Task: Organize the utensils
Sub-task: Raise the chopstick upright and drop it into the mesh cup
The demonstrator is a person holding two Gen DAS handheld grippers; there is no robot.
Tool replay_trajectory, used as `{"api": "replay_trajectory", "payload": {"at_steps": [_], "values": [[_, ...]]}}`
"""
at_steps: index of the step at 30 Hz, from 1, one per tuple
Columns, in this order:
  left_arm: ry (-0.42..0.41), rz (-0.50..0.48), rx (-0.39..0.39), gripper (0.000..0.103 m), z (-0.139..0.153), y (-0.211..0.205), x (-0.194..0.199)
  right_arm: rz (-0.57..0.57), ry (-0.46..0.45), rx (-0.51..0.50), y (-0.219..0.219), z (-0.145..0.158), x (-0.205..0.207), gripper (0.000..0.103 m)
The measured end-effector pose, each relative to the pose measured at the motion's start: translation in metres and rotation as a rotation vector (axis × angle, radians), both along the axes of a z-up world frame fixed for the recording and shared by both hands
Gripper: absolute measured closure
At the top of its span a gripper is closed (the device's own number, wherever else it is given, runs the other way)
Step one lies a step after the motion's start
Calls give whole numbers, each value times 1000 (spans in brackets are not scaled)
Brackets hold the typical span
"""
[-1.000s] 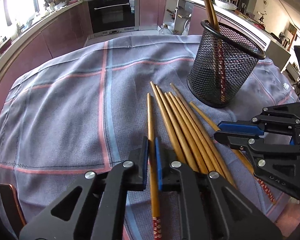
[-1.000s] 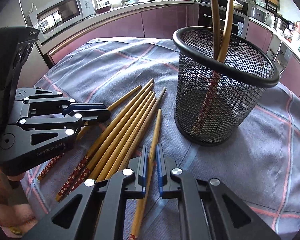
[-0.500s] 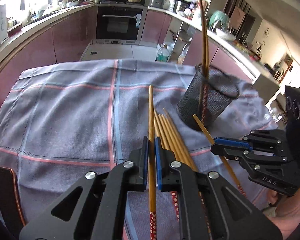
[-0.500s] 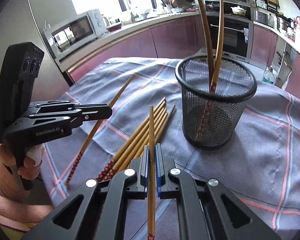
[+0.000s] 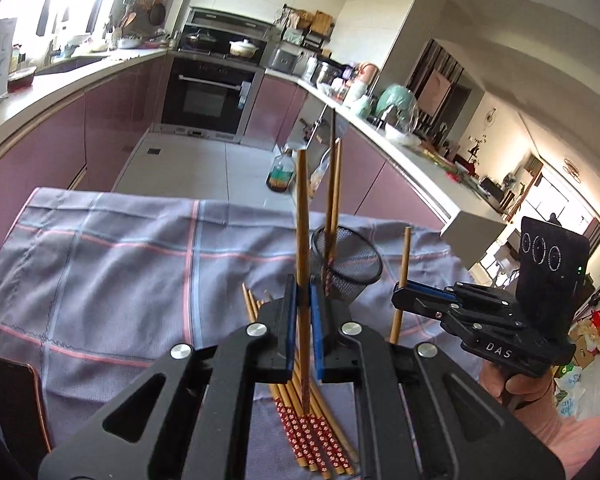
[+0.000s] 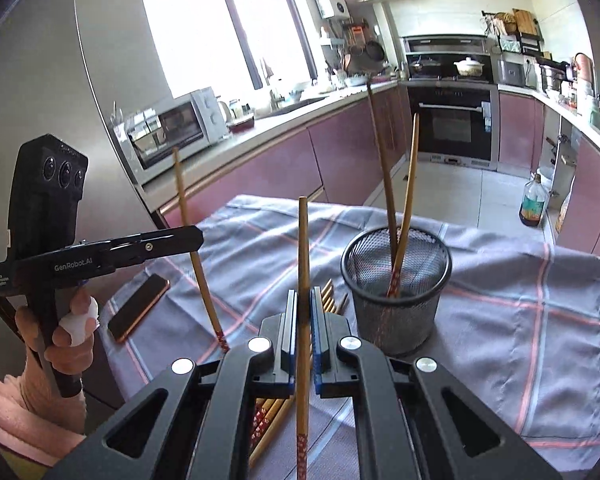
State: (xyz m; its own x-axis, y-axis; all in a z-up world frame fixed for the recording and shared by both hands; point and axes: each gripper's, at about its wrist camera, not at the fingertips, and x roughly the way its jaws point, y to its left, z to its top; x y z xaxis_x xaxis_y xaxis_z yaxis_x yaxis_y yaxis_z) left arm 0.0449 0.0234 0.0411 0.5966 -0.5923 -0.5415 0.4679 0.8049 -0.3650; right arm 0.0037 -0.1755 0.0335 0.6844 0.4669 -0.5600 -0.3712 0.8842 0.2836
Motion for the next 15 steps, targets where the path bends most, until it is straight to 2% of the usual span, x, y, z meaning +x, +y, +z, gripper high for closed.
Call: {"api": "replay_trajectory", "payload": {"at_steps": [7, 15], "values": [[-54, -4, -37, 96, 29, -3, -9, -32, -65, 13, -16, 21, -3, 98], [-81, -19, -50, 96, 49, -13, -14, -65, -113, 20, -24, 39, -6, 98]]}}
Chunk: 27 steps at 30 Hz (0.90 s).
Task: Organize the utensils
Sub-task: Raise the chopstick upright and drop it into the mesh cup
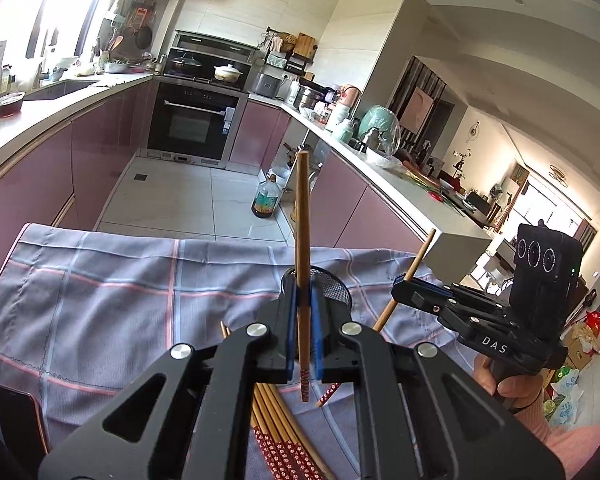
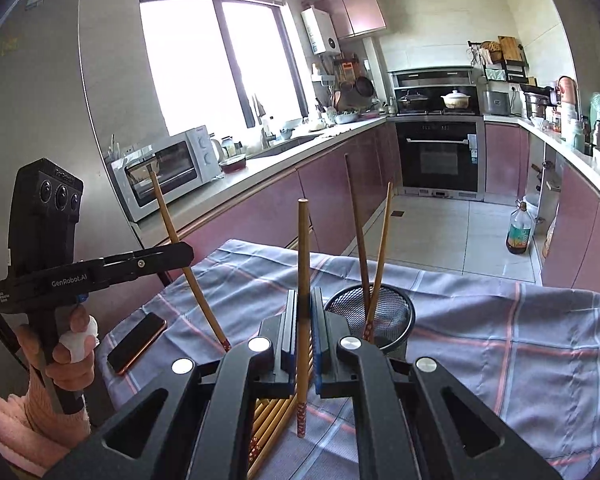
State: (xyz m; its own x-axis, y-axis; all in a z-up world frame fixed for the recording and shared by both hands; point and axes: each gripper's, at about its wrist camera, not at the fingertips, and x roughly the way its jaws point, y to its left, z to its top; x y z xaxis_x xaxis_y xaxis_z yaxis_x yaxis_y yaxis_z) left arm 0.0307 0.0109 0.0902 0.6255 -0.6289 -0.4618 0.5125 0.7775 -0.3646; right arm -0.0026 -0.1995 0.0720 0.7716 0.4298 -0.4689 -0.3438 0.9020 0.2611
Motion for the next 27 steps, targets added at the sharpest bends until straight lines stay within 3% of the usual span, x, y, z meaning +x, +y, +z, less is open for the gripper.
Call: {"api": "replay_trajectory", "payload": {"at_steps": [7, 18, 27], "values": [[-19, -14, -9, 96, 10, -9, 5, -9, -41, -17, -3, 14, -3, 98], [-113, -15, -9, 96, 50, -29, 19, -51, -134, -31, -15, 51, 6, 98], [-141, 18, 67, 96, 64, -65, 42, -119, -161, -49, -29, 61, 27, 98]]}}
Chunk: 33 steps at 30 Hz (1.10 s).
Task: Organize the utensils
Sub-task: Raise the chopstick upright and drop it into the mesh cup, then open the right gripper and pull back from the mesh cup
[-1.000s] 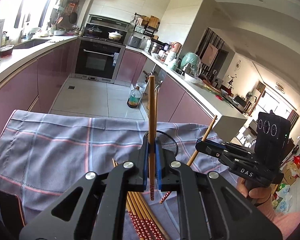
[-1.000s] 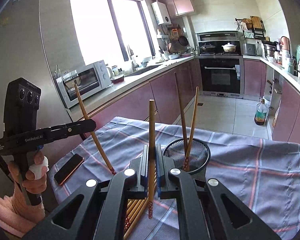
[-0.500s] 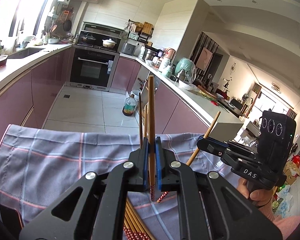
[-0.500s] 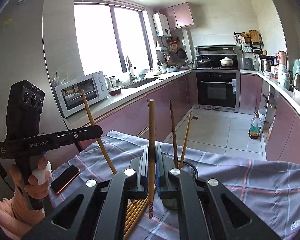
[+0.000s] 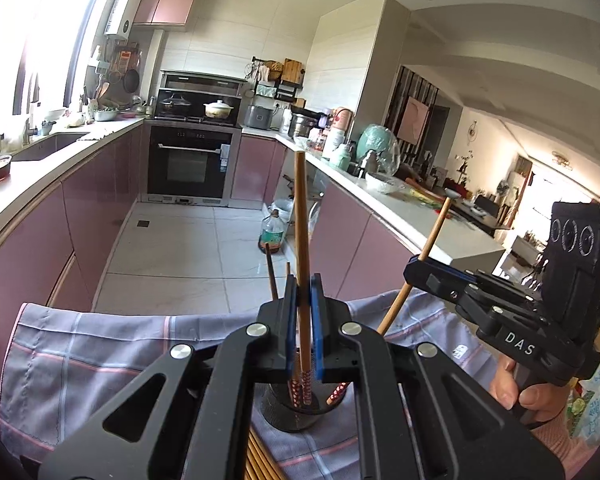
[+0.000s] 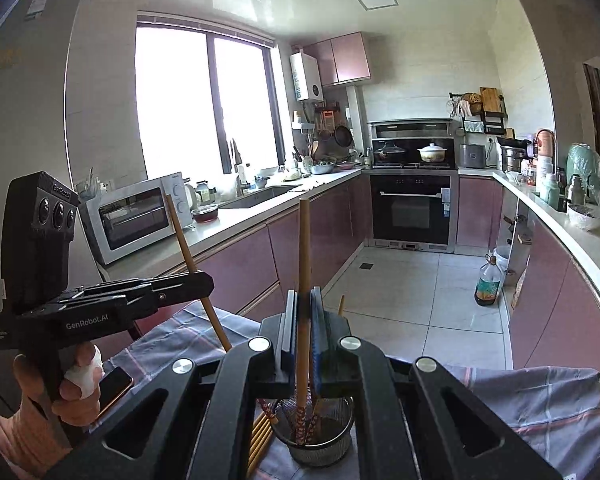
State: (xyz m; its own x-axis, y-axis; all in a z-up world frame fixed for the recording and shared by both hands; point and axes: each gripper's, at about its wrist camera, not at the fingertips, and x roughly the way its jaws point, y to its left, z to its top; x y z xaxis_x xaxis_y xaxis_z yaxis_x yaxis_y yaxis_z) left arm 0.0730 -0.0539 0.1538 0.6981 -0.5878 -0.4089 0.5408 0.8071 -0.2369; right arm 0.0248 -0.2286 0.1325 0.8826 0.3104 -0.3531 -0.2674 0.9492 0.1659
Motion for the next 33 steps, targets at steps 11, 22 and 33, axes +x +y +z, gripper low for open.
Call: {"api": "replay_trajectory", "payload": {"at_steps": [11, 22, 33], "values": [[118, 3, 103, 96, -47, -36, 43, -1, 114, -18, 5, -37, 31, 98], [216, 1, 180, 95, -99, -43, 80, -21, 287, -10, 6, -76, 66, 94], [229, 31, 143, 86, -112, -31, 88, -53, 312, -5, 4, -85, 62, 82]]}}
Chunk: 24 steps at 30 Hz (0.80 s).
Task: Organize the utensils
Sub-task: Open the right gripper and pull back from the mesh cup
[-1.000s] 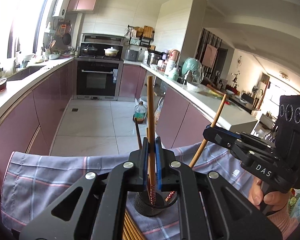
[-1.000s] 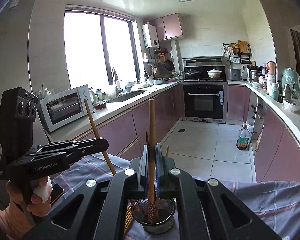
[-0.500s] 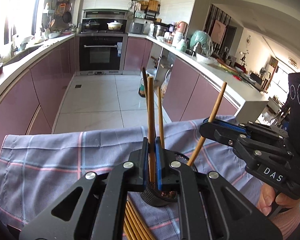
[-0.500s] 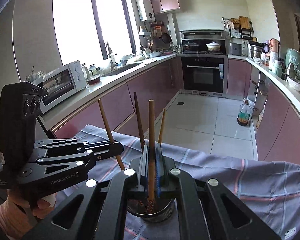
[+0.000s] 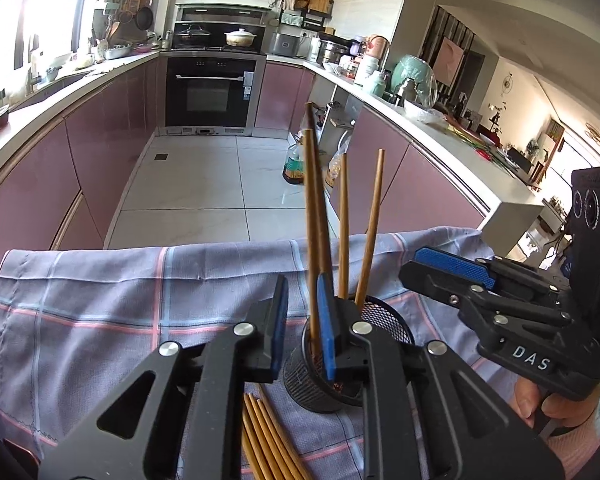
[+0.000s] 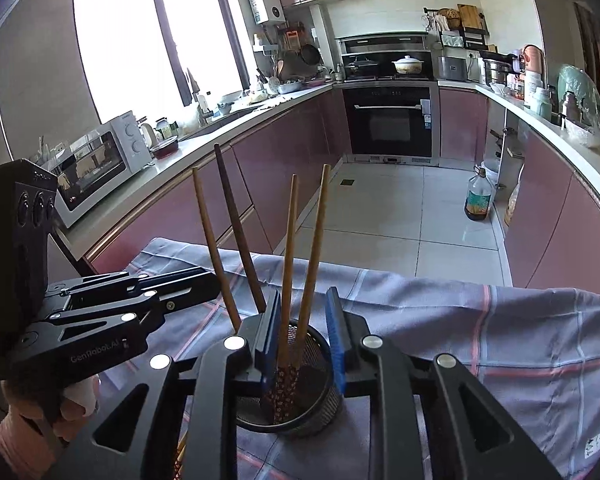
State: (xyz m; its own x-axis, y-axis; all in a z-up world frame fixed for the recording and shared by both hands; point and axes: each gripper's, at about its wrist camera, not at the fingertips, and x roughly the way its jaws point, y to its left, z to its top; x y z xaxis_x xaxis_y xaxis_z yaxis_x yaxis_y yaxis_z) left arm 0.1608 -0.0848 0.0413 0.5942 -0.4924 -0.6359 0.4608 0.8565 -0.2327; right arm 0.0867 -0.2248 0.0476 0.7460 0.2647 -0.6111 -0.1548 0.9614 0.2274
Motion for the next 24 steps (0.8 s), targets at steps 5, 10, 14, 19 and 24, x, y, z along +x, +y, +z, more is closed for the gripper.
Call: {"api": "replay_trajectory", "payload": {"at_steps": [5, 10, 14, 19, 24], "values": [[-50, 37, 13, 79, -4, 23, -16, 37, -31, 10, 1, 5, -24, 78], [-60, 59, 52, 79, -19, 50, -35, 150, -49, 22, 17, 4, -61, 78], [-38, 70, 102, 79, -43, 63, -53, 230, 29, 60, 39, -27, -74, 78], [31, 72, 160, 78, -86, 73, -70, 253, 211, 88, 58, -89, -71, 78], [91, 60, 182, 77, -116, 81, -82, 248, 267, 89, 70, -110, -69, 78]]}}
